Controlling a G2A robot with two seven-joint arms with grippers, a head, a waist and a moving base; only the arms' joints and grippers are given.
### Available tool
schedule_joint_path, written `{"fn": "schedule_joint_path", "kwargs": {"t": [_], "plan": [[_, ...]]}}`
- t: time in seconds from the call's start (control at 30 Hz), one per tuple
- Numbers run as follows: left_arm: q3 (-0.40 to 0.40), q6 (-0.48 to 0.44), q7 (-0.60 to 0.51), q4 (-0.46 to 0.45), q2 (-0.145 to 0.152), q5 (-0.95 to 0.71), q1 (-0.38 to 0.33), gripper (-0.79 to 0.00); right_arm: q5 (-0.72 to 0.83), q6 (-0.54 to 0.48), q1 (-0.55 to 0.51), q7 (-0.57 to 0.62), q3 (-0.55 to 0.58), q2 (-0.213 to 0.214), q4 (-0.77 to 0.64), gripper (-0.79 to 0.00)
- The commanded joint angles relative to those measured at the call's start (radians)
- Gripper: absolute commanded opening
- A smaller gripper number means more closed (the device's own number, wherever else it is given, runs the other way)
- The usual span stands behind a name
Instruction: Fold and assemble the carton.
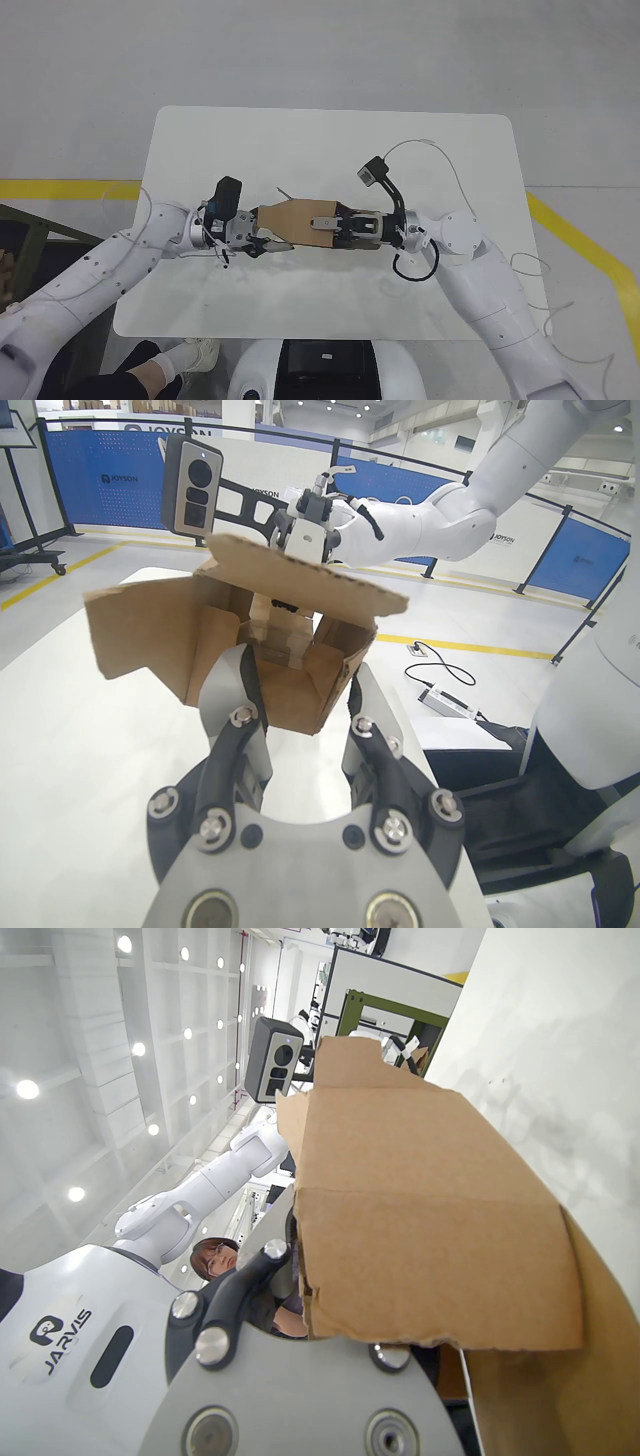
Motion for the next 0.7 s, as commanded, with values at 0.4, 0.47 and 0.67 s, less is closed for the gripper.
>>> {"fn": "schedule_joint_path", "kwargs": {"t": [0.4,0.47,0.67], "plan": [[0.029,0.0,0.0,-0.011,0.034,-0.082,-0.017,-0.443,0.009,0.003,-0.001,0.005,0.0,0.004,-0.003,-0.785],[0.031,0.0,0.0,-0.011,0.036,-0.086,-0.017,-0.449,0.009,0.002,-0.001,0.005,-0.001,0.004,-0.005,-0.785],[0.03,0.0,0.0,-0.012,0.037,-0.102,-0.017,-0.486,0.011,0.001,0.0,0.007,-0.004,0.006,-0.006,-0.785]]}}
